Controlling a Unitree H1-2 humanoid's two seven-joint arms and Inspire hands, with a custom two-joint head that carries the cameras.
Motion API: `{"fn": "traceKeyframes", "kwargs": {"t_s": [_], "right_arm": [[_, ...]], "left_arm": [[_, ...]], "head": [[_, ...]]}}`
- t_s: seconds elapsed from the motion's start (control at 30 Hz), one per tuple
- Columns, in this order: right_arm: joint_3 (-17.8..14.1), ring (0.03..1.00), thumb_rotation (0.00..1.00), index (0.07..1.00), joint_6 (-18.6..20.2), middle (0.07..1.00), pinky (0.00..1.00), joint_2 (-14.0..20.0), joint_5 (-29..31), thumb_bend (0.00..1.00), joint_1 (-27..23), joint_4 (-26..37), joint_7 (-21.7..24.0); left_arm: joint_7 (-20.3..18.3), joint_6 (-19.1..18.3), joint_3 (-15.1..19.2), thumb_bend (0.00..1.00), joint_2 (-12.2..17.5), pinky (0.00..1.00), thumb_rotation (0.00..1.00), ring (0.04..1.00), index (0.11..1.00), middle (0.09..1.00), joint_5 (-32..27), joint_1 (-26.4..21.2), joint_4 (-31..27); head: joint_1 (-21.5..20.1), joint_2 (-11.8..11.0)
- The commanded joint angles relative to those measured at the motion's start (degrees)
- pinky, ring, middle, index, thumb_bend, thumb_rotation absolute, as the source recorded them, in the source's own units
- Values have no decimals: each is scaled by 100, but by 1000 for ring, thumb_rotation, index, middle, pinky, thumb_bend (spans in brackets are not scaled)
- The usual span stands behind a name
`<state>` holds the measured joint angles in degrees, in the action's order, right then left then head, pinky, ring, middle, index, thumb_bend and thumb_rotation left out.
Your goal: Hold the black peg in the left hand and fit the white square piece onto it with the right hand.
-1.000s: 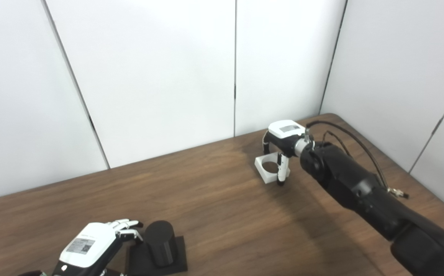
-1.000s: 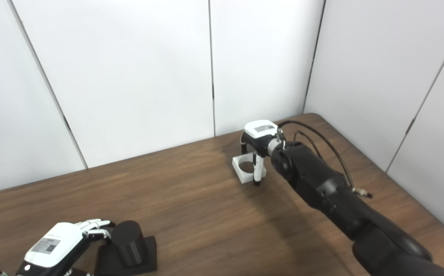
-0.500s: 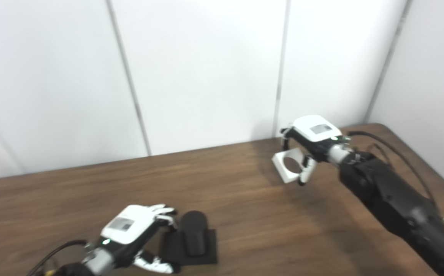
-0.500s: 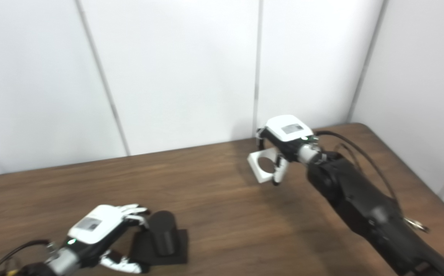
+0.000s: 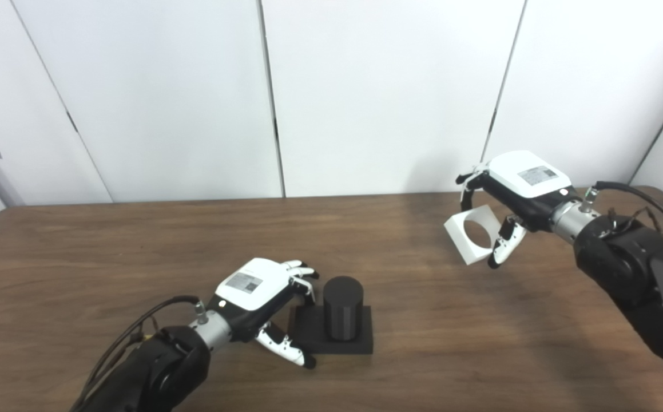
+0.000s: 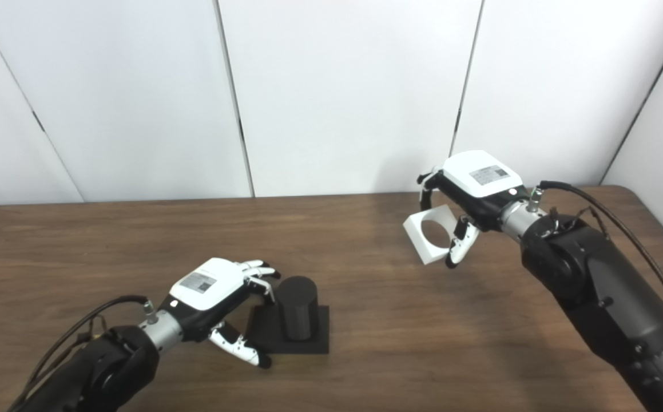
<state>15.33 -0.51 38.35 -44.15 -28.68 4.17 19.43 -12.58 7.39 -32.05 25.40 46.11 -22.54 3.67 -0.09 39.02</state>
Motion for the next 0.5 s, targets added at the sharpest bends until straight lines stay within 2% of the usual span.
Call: {"fn": "traceKeyframes", "kwargs": {"t_s": [0.0,0.17,0.37,0.47], "right_arm": [[-123,833,134,480,-77,802,805,113,77,521,-247,346,143],[-167,820,135,480,-40,793,749,2,242,521,-282,687,451],[-197,830,134,479,20,794,766,-175,455,520,-334,1048,789],[-180,832,136,479,34,799,762,-262,473,519,-370,1210,959]], "left_arm": [[-394,-16,-276,522,-24,841,75,919,488,882,321,159,270],[-436,-70,-284,522,-50,853,76,924,488,891,339,132,282],[-246,12,-287,522,-73,840,77,913,487,882,389,146,363],[-319,-29,-293,522,-85,841,77,917,488,889,374,137,333]], "head": [[-19,13],[10,28],[74,32],[91,39]]}}
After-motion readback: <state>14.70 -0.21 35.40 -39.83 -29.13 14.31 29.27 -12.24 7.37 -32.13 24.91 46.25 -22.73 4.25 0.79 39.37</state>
